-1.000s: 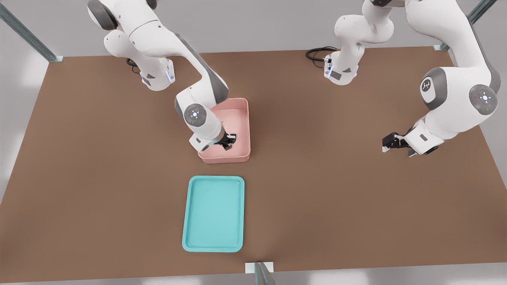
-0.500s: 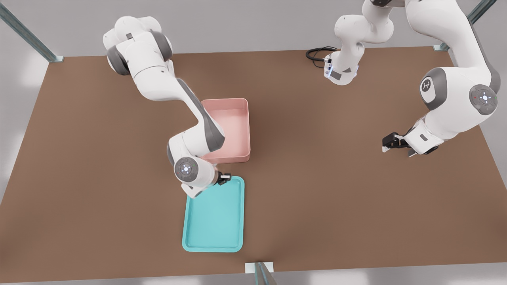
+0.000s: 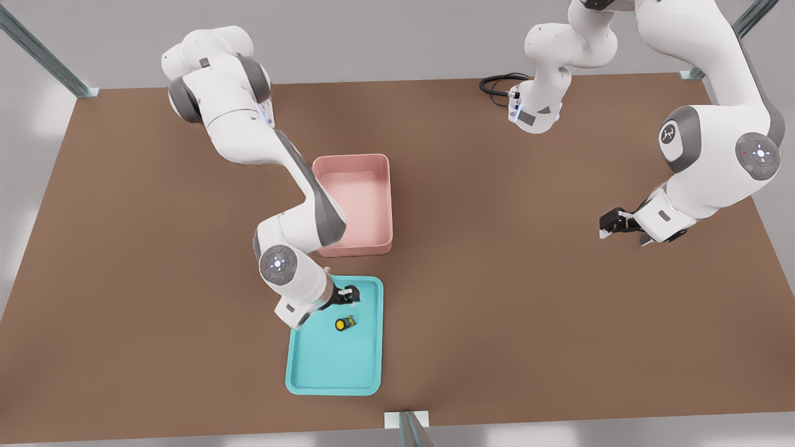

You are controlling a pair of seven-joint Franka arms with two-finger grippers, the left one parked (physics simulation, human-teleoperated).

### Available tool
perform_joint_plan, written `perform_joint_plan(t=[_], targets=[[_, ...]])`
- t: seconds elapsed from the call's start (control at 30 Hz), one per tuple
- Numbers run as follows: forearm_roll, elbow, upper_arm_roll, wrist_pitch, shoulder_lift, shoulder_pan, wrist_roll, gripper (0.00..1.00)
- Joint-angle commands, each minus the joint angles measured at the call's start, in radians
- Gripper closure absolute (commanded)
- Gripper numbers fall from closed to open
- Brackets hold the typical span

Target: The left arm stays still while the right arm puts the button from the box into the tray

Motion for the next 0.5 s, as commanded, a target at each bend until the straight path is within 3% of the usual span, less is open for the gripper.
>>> perform_joint_plan(t=[0.0,0.03,0.07,0.1,0.17,0.23,0.27,0.33,0.47], targets=[[0.004,-0.001,-0.026,-0.295,-0.075,-0.045,-0.113,0.0],[0.002,-0.001,-0.044,-0.382,-0.123,-0.083,-0.113,0.0],[-0.178,-0.002,-0.055,-0.431,-0.133,-0.085,-0.11,0.0],[-0.226,-0.005,-0.124,-0.505,-0.187,-0.127,-0.084,0.0],[-0.188,-0.053,-0.121,-0.605,-0.322,-0.361,-0.272,0.0],[-0.183,-0.528,-0.118,-0.425,-0.656,-0.39,-0.324,0.0],[-0.185,-0.573,-0.11,-0.434,-0.702,-0.381,-0.308,0.0],[-0.208,-0.574,-0.09,-0.393,-0.638,-0.229,-0.195,0.0],[-0.206,-0.568,-0.099,-0.427,-0.623,-0.241,-0.268,0.0]])
